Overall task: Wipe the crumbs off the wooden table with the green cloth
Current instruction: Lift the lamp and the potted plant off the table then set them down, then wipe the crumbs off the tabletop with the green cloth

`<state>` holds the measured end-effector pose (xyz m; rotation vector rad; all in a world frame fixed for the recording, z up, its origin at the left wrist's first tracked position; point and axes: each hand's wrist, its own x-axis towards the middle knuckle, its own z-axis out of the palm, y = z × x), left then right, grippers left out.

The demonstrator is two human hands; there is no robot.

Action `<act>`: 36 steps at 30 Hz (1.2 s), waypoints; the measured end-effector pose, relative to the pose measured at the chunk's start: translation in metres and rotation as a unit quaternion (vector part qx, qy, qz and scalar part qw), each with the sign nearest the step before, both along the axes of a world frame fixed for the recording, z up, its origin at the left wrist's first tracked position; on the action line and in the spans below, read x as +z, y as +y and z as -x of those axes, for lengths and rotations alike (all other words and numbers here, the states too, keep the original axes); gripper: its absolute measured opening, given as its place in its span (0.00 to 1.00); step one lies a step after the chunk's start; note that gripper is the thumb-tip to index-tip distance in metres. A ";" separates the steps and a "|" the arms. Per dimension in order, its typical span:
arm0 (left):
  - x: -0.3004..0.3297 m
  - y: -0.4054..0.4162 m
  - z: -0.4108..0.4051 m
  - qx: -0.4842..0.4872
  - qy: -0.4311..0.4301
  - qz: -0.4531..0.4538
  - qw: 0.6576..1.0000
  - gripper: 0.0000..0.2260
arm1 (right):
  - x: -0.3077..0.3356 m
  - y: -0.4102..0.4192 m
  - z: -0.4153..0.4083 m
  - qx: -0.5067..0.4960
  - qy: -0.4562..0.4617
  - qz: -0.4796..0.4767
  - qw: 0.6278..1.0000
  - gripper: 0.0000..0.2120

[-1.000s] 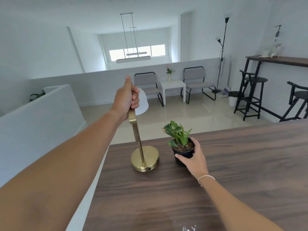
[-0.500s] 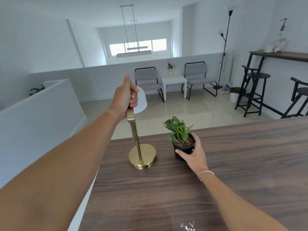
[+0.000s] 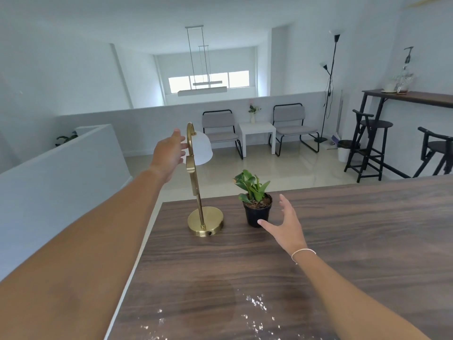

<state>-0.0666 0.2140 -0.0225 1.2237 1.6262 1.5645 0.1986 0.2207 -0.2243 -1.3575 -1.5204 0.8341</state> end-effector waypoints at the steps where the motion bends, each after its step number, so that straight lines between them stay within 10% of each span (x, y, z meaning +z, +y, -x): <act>1: 0.000 -0.011 0.000 0.011 0.005 0.002 1.000 0.20 | 0.003 -0.007 -0.005 0.004 -0.003 -0.004 1.000 0.47; 17: -0.105 -0.219 -0.047 0.038 0.199 0.076 0.976 0.15 | 0.000 -0.174 -0.078 0.099 -0.131 -0.029 0.986 0.37; 36: -0.230 -0.408 -0.051 0.025 0.441 0.174 0.880 0.22 | -0.041 -0.314 -0.153 -0.032 -0.408 -0.007 0.912 0.31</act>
